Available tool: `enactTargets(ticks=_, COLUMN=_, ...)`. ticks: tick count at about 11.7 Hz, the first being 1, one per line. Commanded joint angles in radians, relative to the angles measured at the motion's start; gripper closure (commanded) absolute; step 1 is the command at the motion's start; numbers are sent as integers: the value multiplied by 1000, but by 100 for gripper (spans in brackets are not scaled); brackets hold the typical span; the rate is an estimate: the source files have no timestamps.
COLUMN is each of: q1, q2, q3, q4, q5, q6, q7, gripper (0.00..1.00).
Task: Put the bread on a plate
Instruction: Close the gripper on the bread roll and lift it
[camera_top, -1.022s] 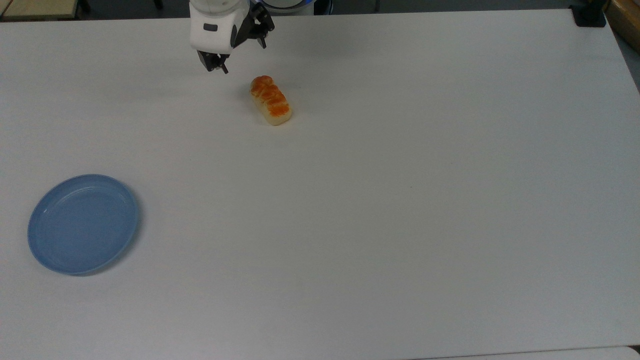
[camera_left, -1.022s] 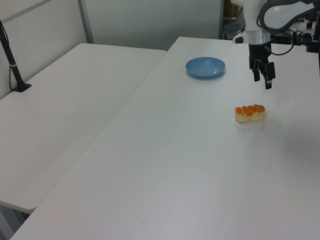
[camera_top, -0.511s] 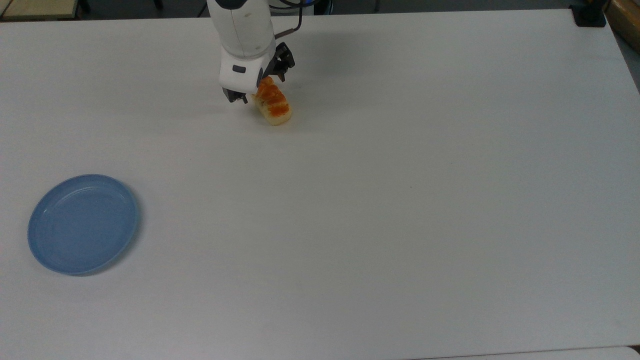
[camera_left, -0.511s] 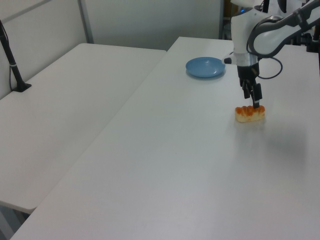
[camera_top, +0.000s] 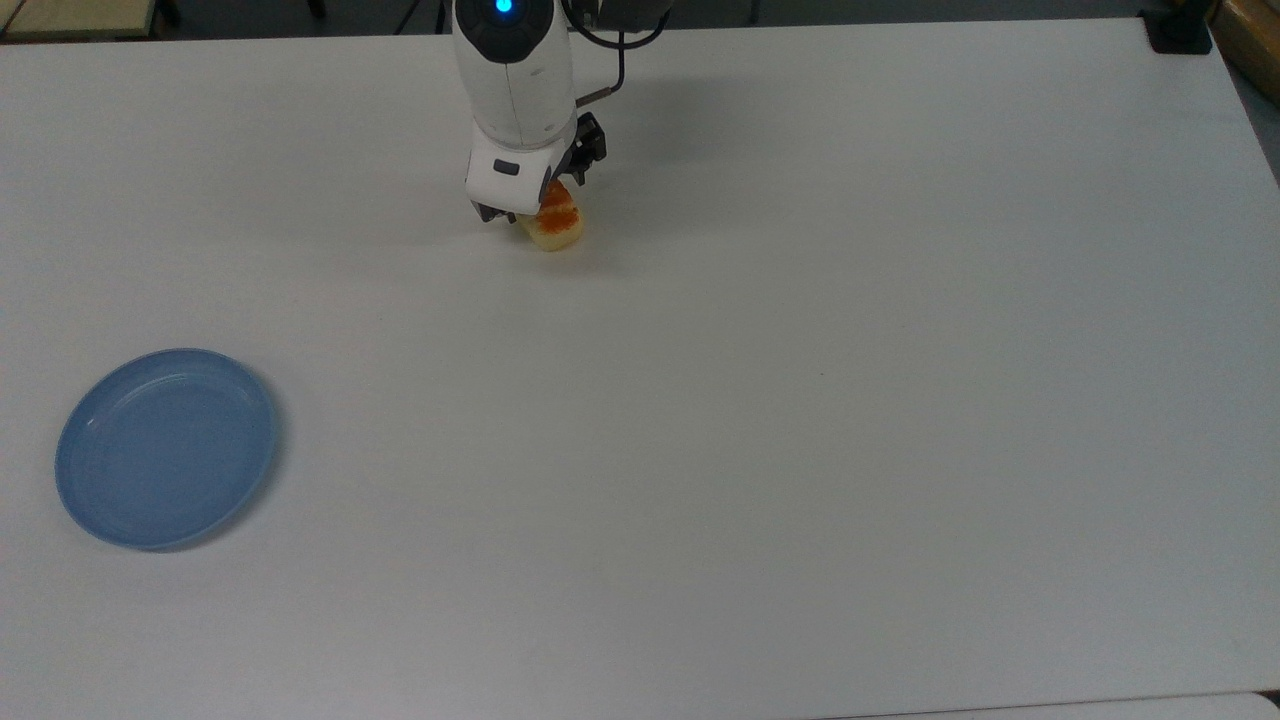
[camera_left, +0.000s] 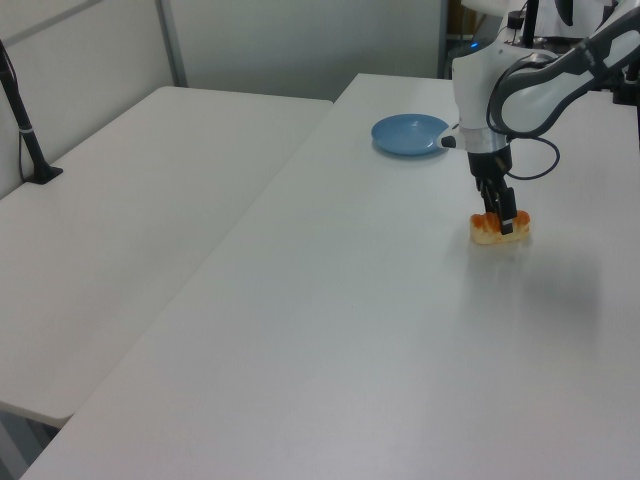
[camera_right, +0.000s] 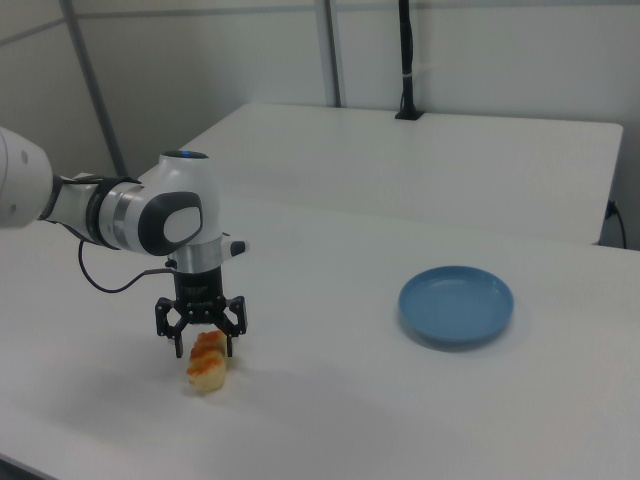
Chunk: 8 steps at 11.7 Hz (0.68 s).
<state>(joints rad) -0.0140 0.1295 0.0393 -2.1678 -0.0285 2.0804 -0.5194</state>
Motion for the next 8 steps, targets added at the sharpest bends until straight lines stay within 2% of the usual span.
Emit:
enactTargets(ticks=1, q1=11, q2=5, q3=1, q4=-20, q5=-21, q6=41, q7=73, gripper=62)
enactTargets(ticks=2, q1=9, q2=-1, q3=2, q4=-15, q5=-21, q6=37, q7=75, gripper=65)
enactTargets(ticks=5, q1=-6, q2=-16, q3=2, q4=15, q5=-21, q6=24, q7=75, gripper=65)
enactTargets(ticks=6, q1=-32, q2=-24, q3=2, q4=43, q5=-21, q6=3, q7=72, gripper=65)
enactTargets(ticks=8, q1=-90, q2=-11, q3=1, q4=156, q5=-19, q6=-83, q7=67, gripper=65)
